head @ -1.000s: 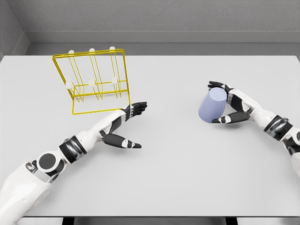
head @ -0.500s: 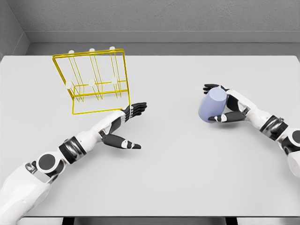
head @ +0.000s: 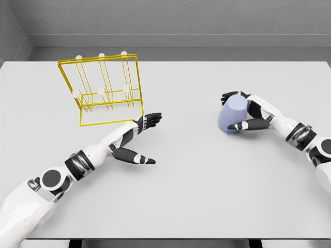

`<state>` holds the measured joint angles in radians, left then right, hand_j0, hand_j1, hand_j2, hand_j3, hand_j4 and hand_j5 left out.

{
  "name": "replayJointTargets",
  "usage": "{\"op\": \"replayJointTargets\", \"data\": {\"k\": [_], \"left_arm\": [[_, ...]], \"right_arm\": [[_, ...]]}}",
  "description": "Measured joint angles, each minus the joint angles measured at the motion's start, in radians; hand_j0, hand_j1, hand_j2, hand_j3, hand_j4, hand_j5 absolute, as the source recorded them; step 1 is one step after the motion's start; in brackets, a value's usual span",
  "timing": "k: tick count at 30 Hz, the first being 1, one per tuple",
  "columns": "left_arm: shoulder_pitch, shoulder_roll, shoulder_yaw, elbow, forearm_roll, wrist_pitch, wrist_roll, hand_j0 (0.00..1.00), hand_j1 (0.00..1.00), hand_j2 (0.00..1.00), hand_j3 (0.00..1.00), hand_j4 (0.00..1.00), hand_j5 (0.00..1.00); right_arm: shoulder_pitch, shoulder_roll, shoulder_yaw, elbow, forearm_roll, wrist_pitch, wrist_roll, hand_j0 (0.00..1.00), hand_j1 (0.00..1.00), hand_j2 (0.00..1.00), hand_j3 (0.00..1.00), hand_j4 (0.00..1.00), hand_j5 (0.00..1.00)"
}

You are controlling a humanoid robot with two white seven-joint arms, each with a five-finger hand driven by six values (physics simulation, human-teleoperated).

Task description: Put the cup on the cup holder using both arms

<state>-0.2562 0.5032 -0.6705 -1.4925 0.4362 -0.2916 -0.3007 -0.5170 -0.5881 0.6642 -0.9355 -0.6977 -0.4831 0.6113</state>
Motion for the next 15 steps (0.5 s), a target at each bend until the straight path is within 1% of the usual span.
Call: {"op": "replayJointTargets", "data": {"k": [5, 11, 15], "left_arm": [[0.000, 0.001, 0.000, 0.000, 0.000, 0.000, 0.000, 1.00, 1.00, 1.00, 1.00, 1.00, 1.00], [0.002, 0.002, 0.001, 0.001, 0.000, -0.001, 0.000, 1.00, 1.00, 1.00, 1.00, 1.00, 1.00], [0.003, 0.002, 0.001, 0.002, 0.000, -0.026, 0.001, 1.00, 1.00, 1.00, 1.00, 1.00, 1.00]], "right_arm": [[-0.028, -0.001, -0.003, -0.005, 0.001, -0.003, 0.000, 0.73, 0.73, 0.73, 0.73, 0.73, 0.73], [-0.028, -0.002, -0.005, -0.028, 0.002, -0.004, 0.000, 0.70, 0.70, 0.70, 0.70, 0.70, 0.70], [-0.028, 0.000, -0.005, -0.042, 0.002, -0.004, 0.000, 0.70, 0.70, 0.70, 0.70, 0.70, 0.70]]}}
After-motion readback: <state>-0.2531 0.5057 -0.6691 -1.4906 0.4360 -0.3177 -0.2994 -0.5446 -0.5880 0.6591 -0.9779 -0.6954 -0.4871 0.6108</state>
